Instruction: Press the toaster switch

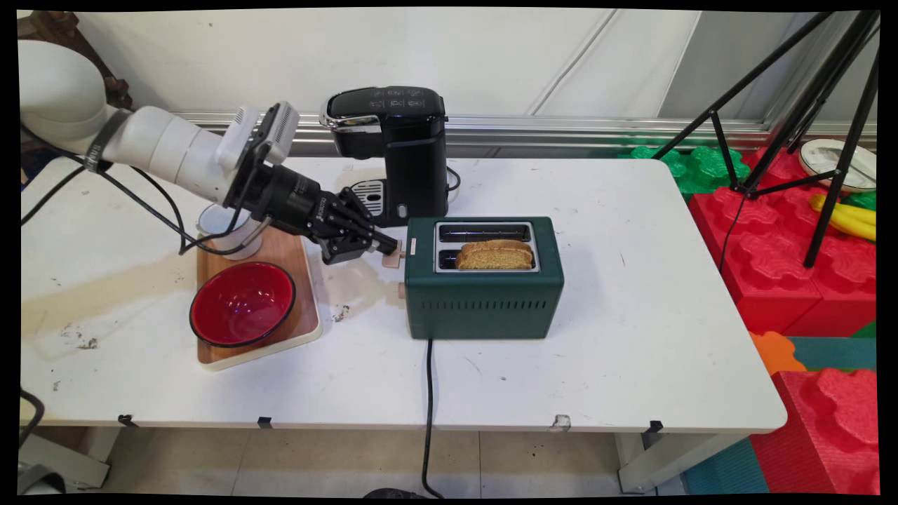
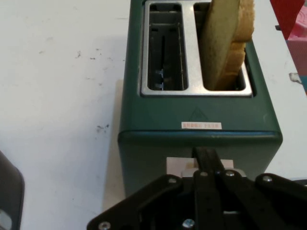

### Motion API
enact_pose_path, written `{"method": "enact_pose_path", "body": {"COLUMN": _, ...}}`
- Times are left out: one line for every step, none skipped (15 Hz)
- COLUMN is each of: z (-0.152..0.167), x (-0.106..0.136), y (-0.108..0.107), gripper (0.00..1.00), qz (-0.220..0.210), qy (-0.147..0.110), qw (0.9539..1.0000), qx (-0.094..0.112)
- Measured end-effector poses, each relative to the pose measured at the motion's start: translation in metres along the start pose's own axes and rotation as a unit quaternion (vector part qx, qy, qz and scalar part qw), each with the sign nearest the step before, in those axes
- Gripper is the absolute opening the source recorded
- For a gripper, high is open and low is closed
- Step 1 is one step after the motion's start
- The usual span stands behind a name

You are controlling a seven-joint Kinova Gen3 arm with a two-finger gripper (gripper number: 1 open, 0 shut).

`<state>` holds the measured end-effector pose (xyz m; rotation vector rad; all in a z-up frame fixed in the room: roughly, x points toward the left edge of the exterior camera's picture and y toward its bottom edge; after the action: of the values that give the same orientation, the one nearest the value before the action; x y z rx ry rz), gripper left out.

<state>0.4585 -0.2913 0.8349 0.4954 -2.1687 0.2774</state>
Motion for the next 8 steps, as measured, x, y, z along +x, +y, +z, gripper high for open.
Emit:
{"method": "enact_pose_path", "body": {"z": 0.003, "x": -0.002, "y": 0.0, "gripper": 0.0, "qz": -0.002, "qy": -0.001, "qw": 1.0, "qx": -0.002}}
{"method": "enact_pose_path", "body": {"z": 0.005, "x": -0.003, "y": 0.0, "gripper": 0.0, "qz": -0.004, "qy": -0.001, "qw": 1.0, "qx": -0.004}}
{"method": "enact_pose_path", "body": {"z": 0.007, "x": -0.004, "y": 0.0, "gripper": 0.0, "qz": -0.005, "qy": -0.002, "qw": 1.0, "qx": -0.005}}
{"method": "enact_pose_path", "body": {"z": 0.01, "x": -0.006, "y": 0.0, "gripper": 0.0, "qz": -0.007, "qy": -0.003, "qw": 1.0, "qx": -0.007}}
{"method": "enact_pose_path", "body": {"z": 0.012, "x": -0.008, "y": 0.0, "gripper": 0.0, "qz": -0.008, "qy": -0.004, "qw": 0.9999, "qx": -0.008}}
{"method": "enact_pose_path", "body": {"z": 0.014, "x": -0.01, "y": 0.0, "gripper": 0.0, "qz": -0.009, "qy": -0.005, "qw": 0.9999, "qx": -0.009}}
{"method": "enact_pose_path", "body": {"z": 0.016, "x": -0.012, "y": -0.001, "gripper": 0.0, "qz": -0.01, "qy": -0.007, "qw": 0.9999, "qx": -0.01}}
{"method": "enact_pose_path", "body": {"z": 0.018, "x": -0.016, "y": -0.001, "gripper": 0.0, "qz": -0.011, "qy": -0.011, "qw": 0.9998, "qx": -0.012}}
